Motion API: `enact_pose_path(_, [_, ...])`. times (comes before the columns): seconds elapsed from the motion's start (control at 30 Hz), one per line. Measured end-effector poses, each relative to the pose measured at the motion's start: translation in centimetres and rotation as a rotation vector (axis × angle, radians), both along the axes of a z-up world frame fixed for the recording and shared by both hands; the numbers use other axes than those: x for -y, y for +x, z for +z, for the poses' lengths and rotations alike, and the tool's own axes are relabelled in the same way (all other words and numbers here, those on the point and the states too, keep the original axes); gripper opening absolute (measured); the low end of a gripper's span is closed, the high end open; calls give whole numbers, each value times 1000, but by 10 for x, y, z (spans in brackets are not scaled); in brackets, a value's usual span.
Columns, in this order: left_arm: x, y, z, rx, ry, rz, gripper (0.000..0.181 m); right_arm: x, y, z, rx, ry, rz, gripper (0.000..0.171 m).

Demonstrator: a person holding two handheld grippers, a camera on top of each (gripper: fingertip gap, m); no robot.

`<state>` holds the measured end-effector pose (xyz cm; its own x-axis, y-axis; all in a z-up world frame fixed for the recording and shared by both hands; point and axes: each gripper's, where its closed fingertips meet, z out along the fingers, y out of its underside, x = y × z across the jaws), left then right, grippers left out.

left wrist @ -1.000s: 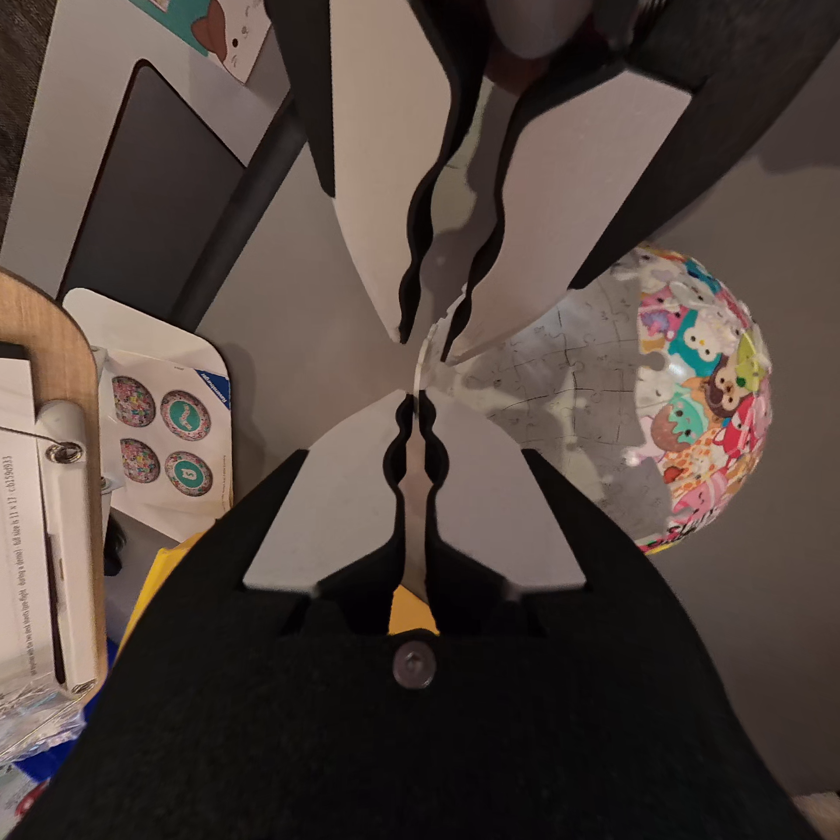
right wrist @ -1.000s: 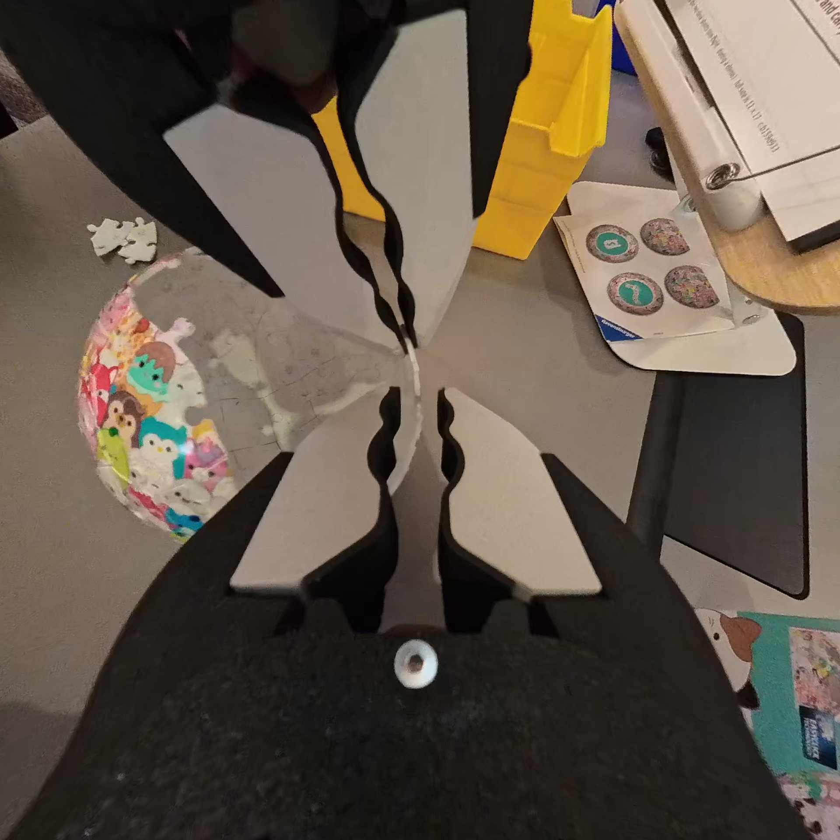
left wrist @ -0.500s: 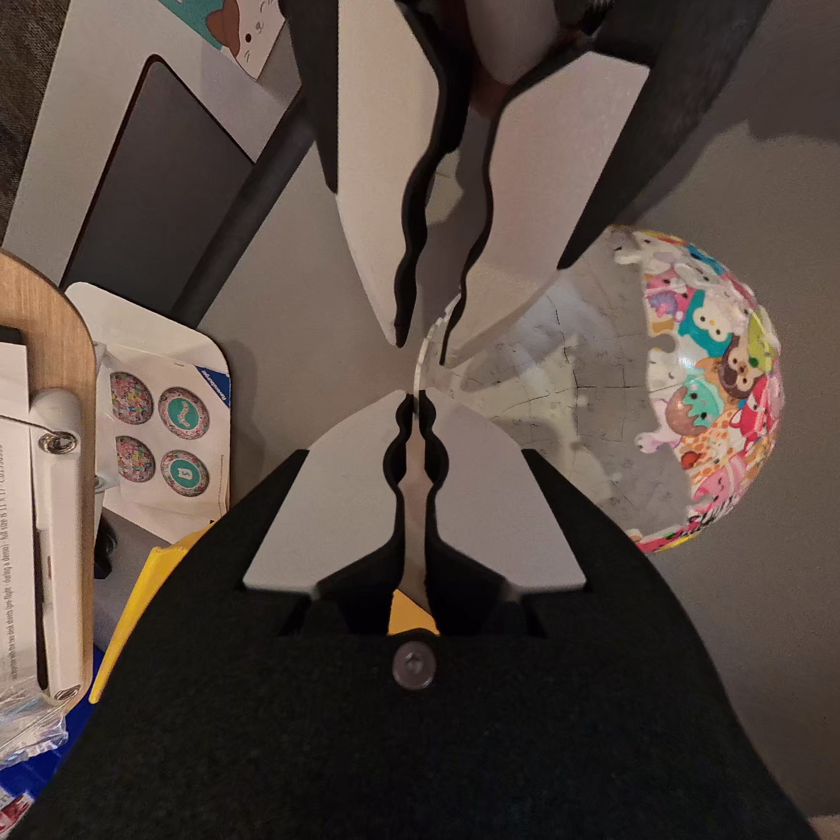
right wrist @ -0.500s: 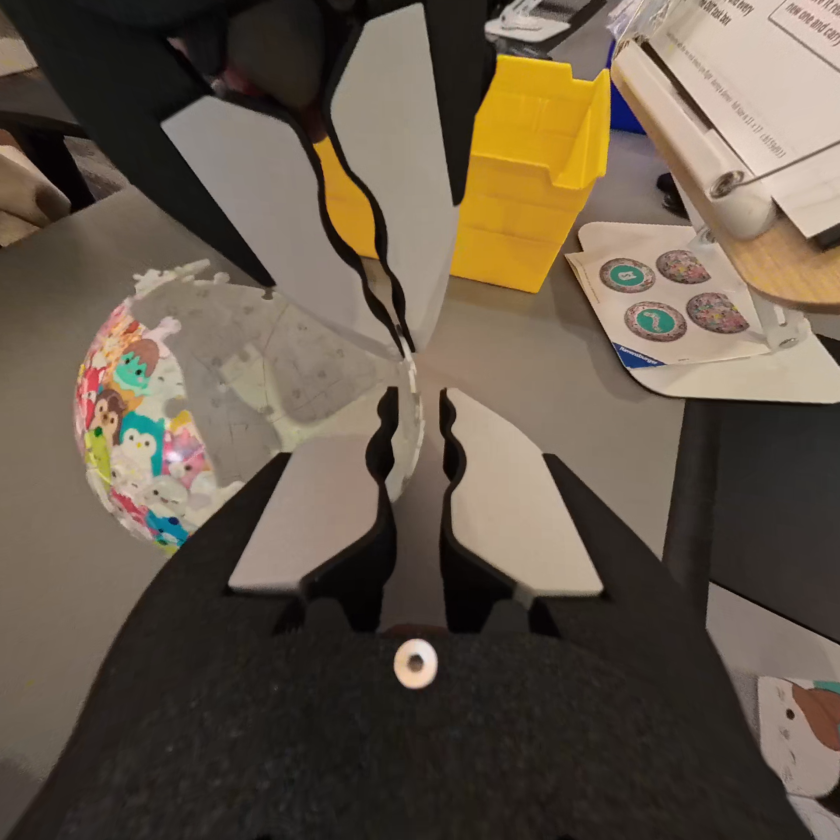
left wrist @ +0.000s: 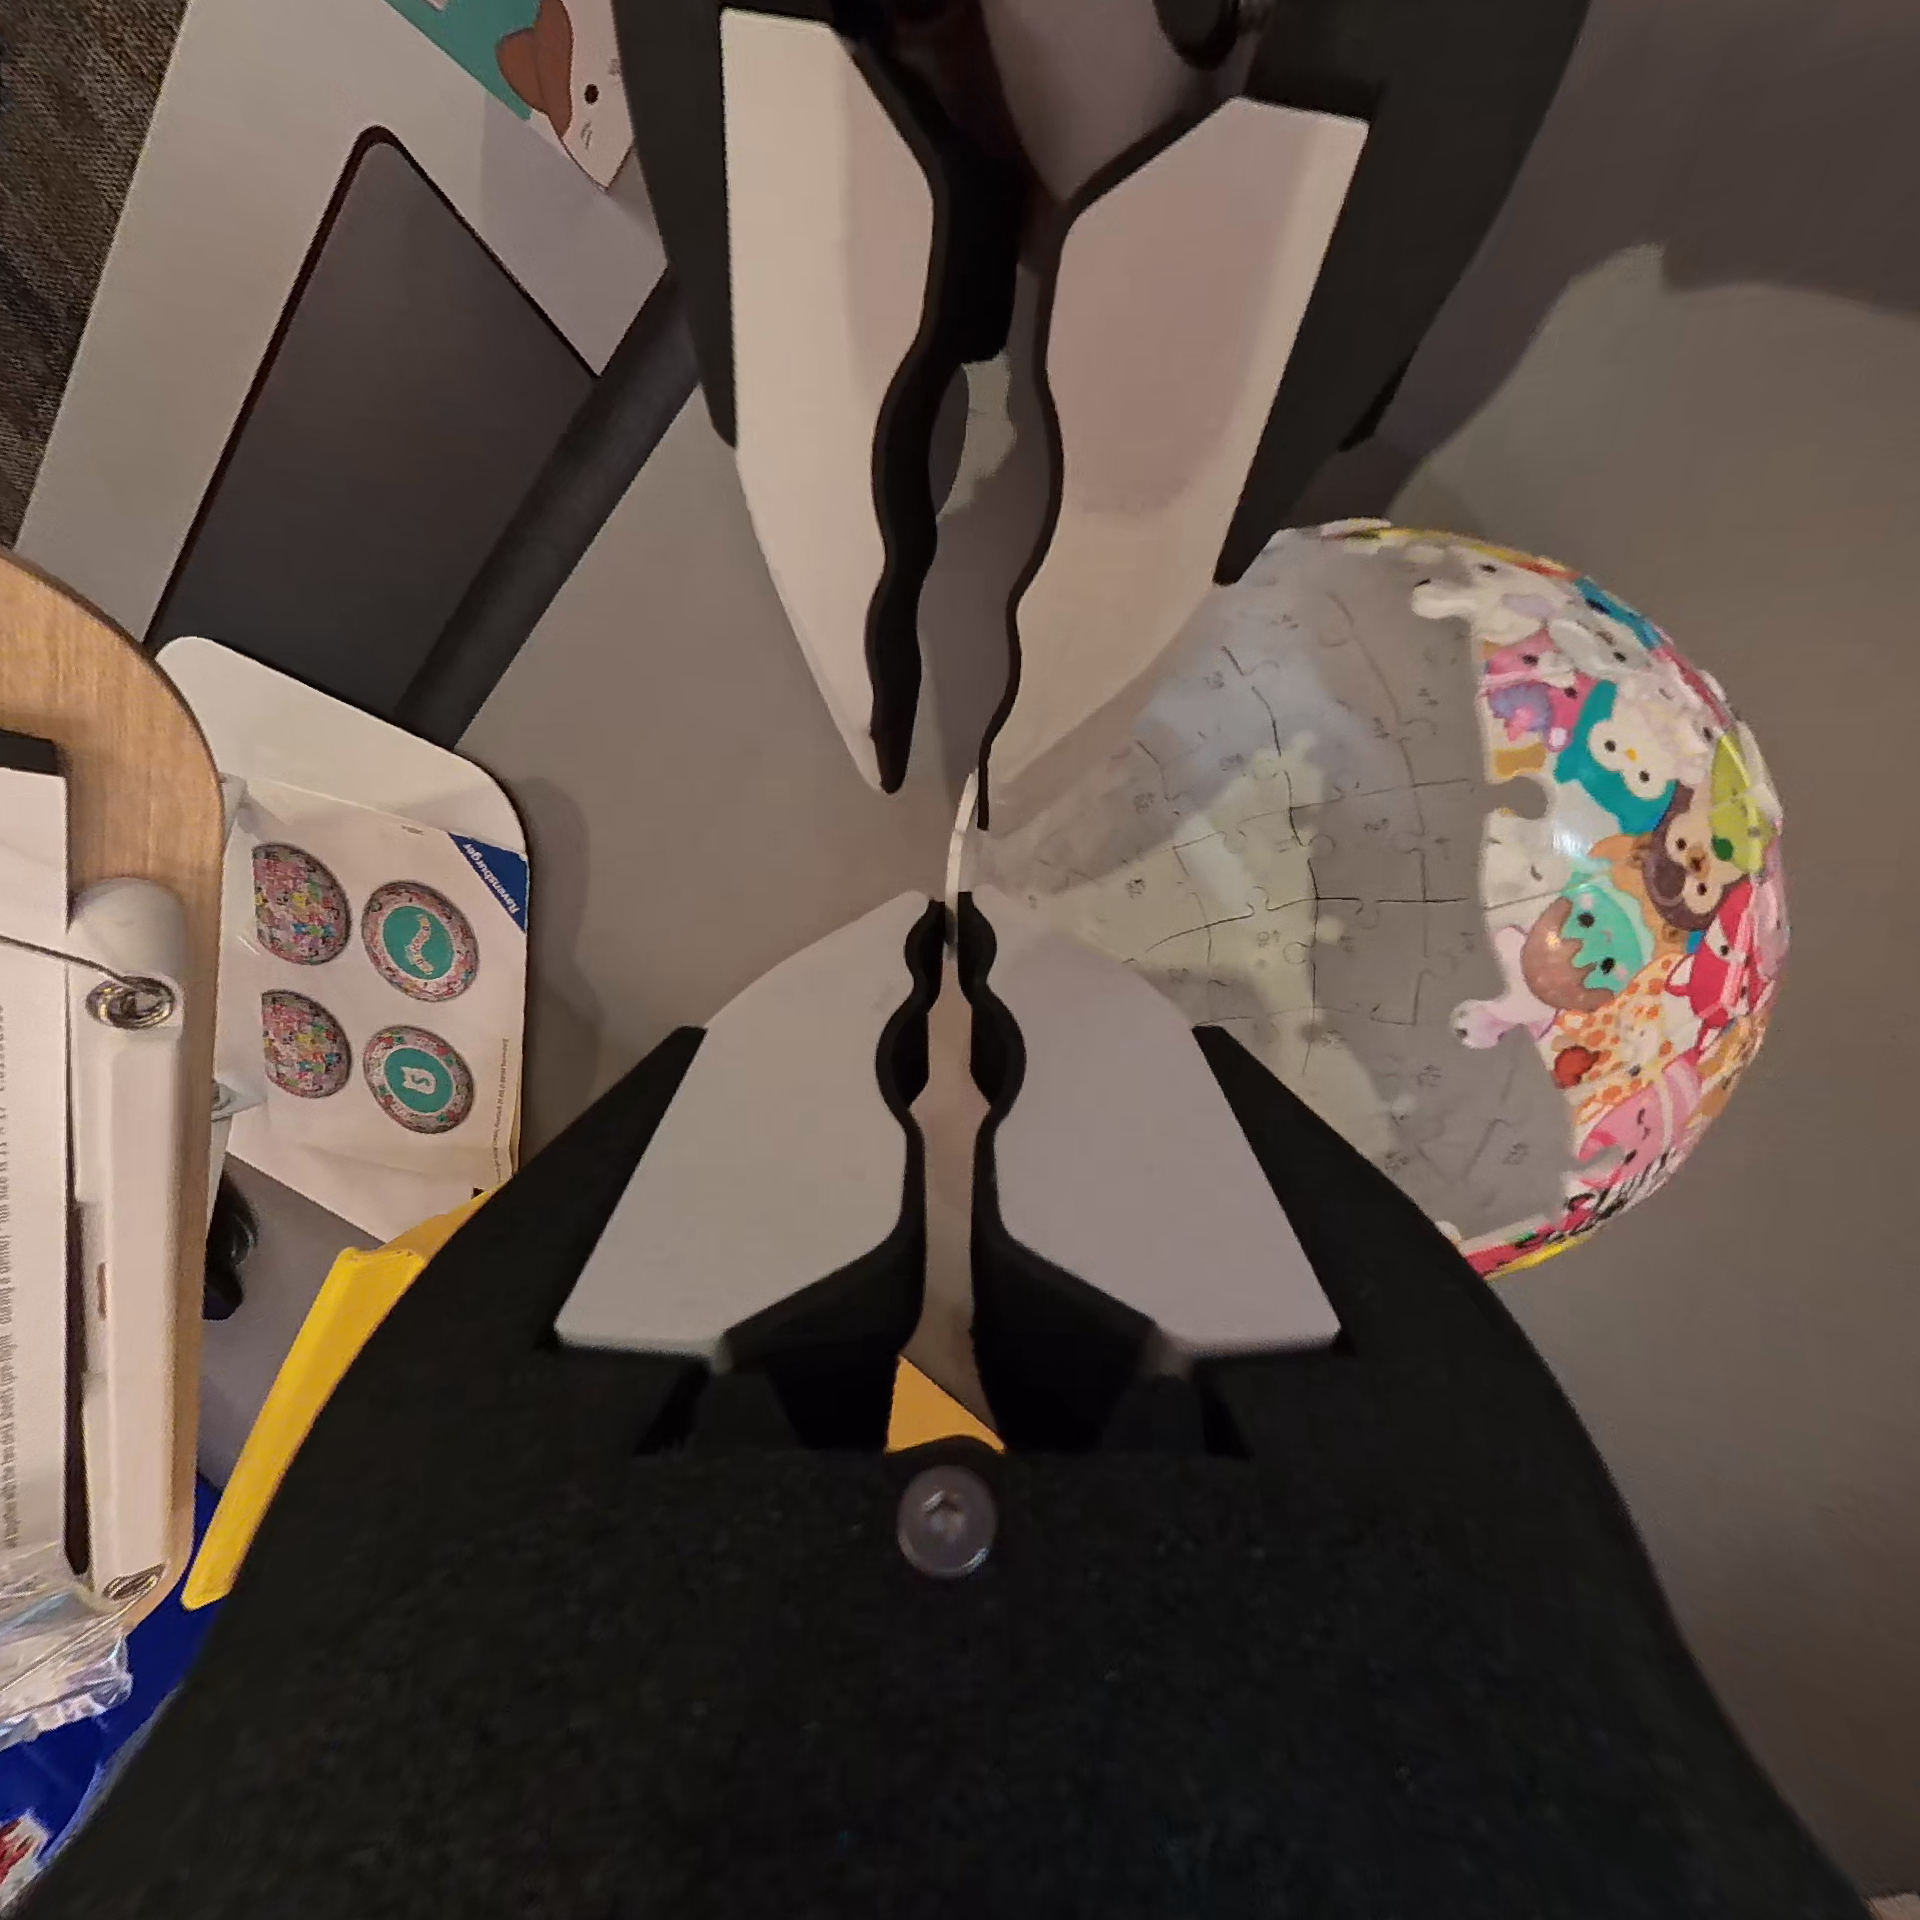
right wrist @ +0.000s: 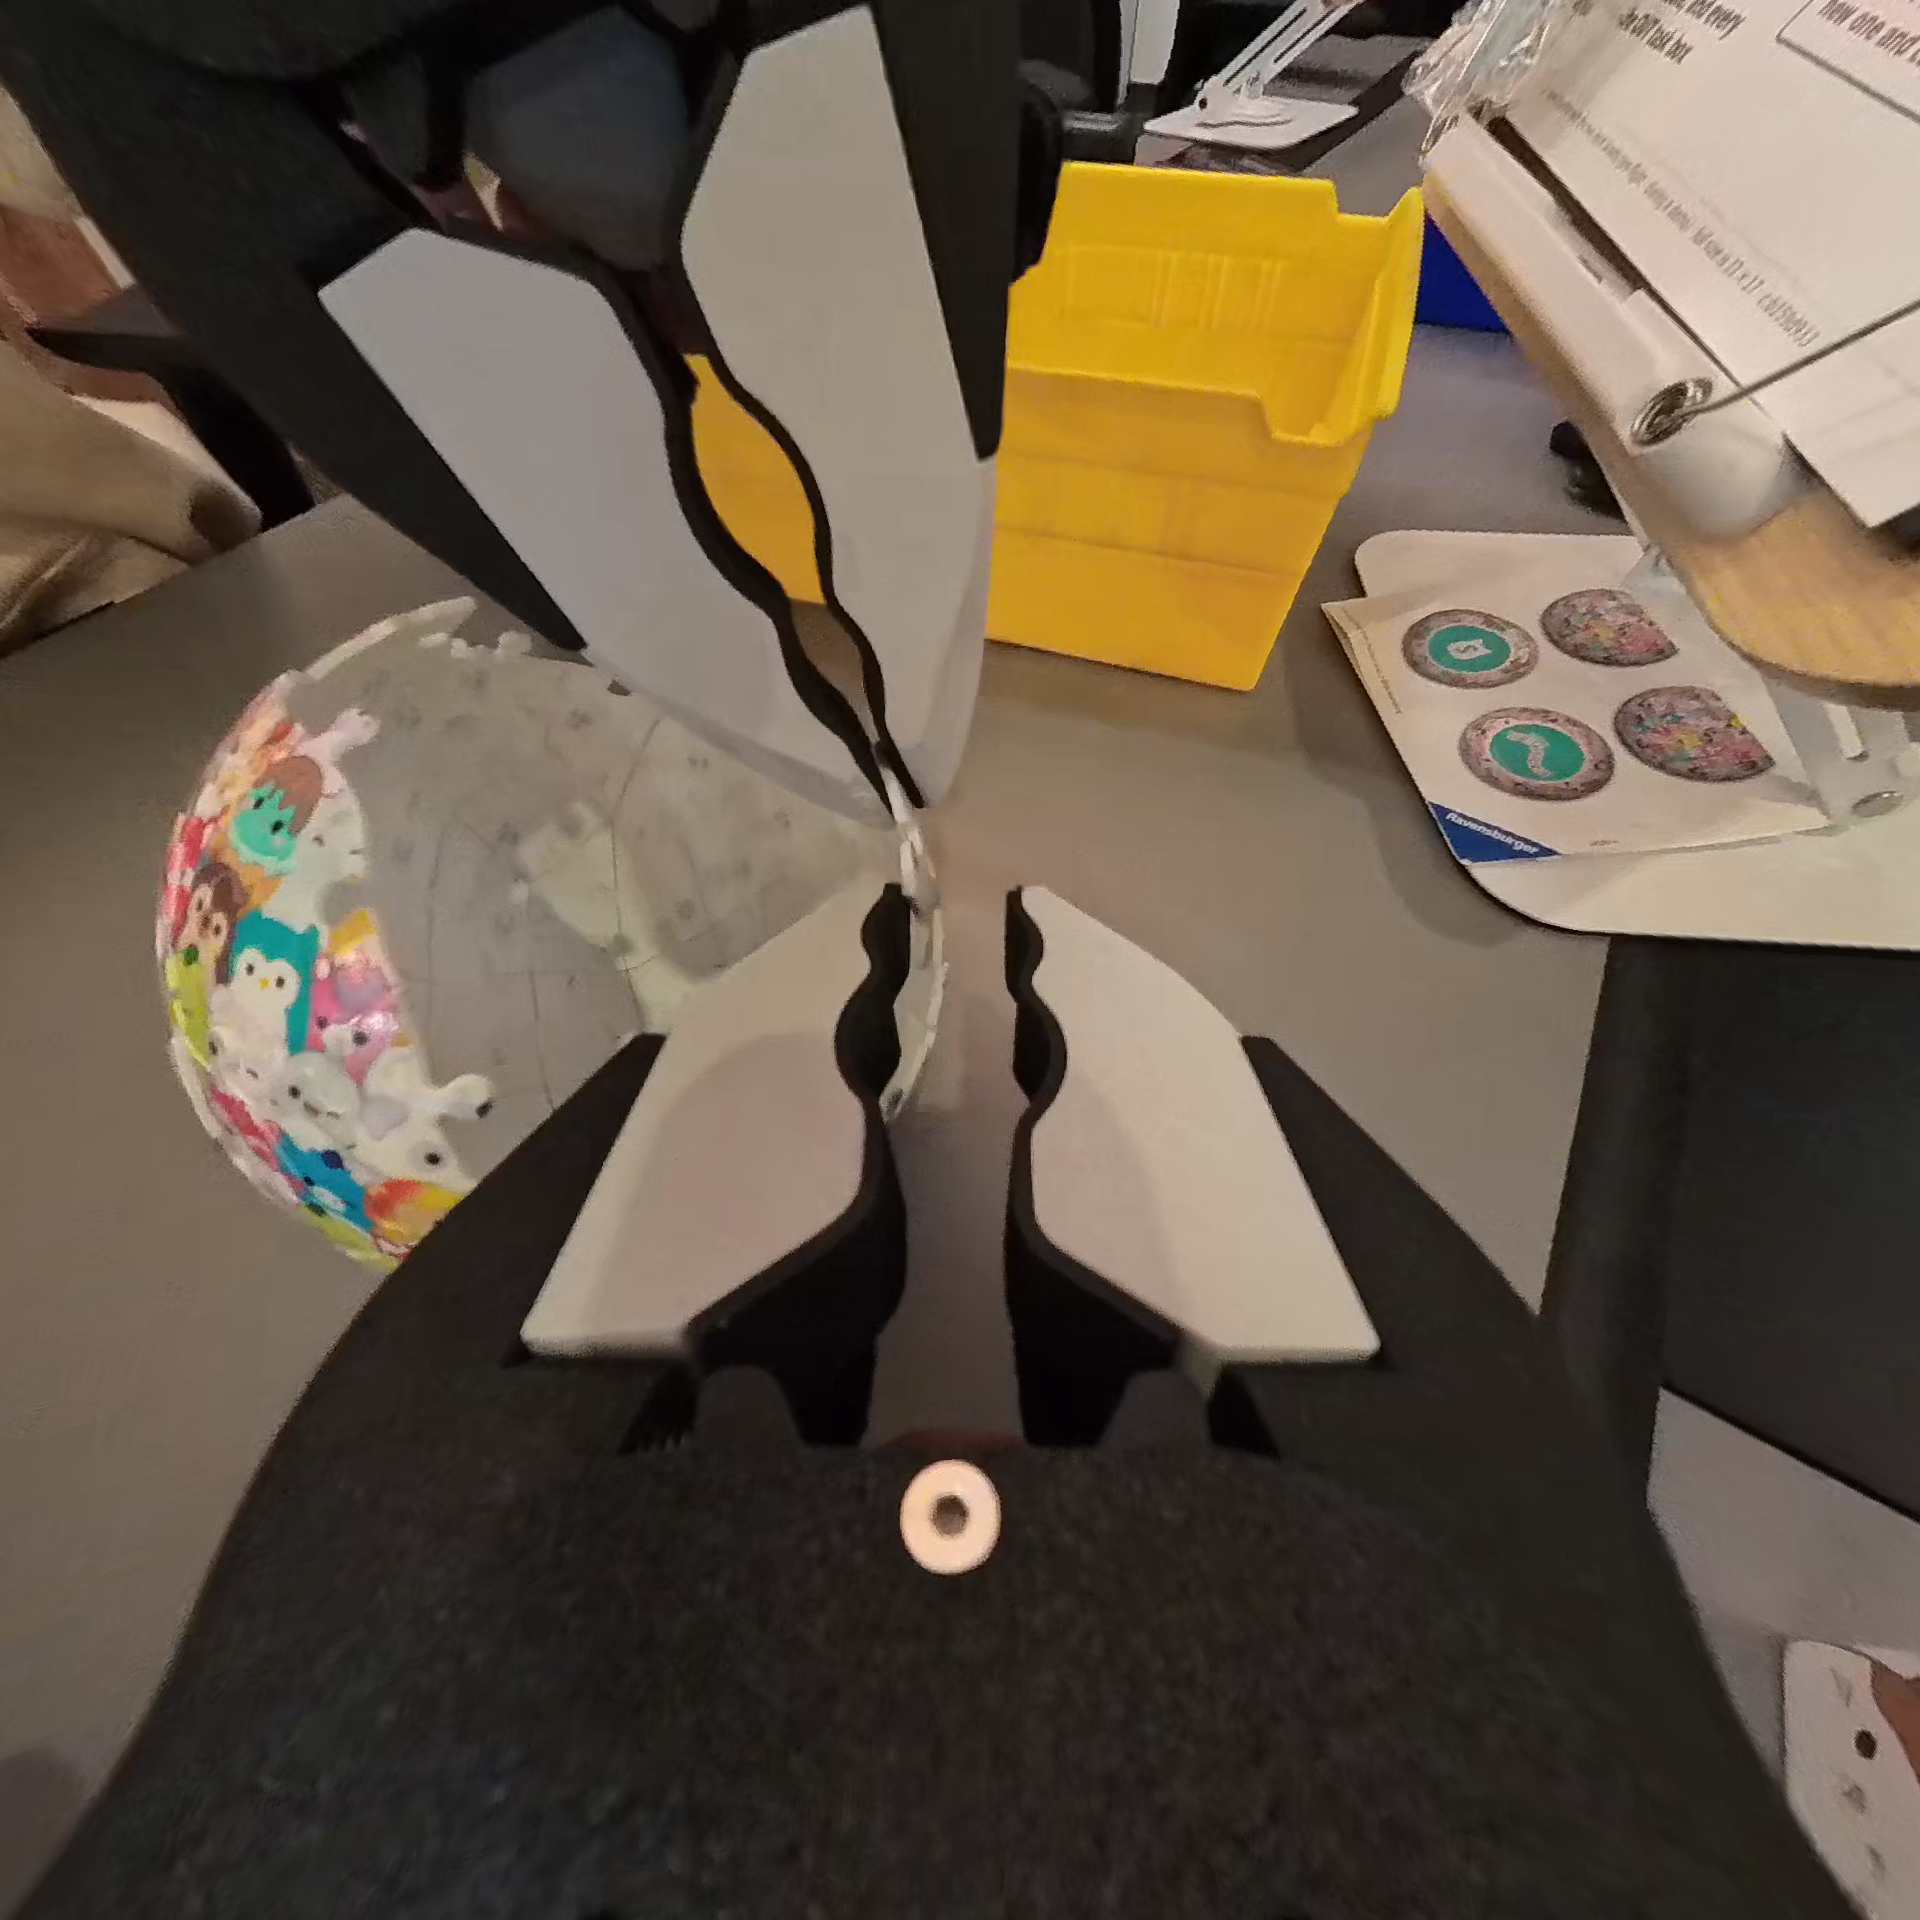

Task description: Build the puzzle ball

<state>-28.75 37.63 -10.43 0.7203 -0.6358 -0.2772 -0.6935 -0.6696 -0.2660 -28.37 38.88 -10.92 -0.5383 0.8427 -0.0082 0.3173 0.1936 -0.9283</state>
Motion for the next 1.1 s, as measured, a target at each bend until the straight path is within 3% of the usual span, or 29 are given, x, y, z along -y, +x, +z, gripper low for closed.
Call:
enact_pose_path(0.5, [-1, -2, 1, 30, 55, 31, 2, 4, -7, -7, 121, 218, 68, 10])
enact_pose_path(0.57, [-1, -3, 0, 17, 64, 31, 2, 6, -7, -8, 122, 228, 83, 3])
enact_pose_path(1.1, [15, -2, 8, 120, 86, 11, 7, 8, -9, -8, 98, 287, 93, 2])
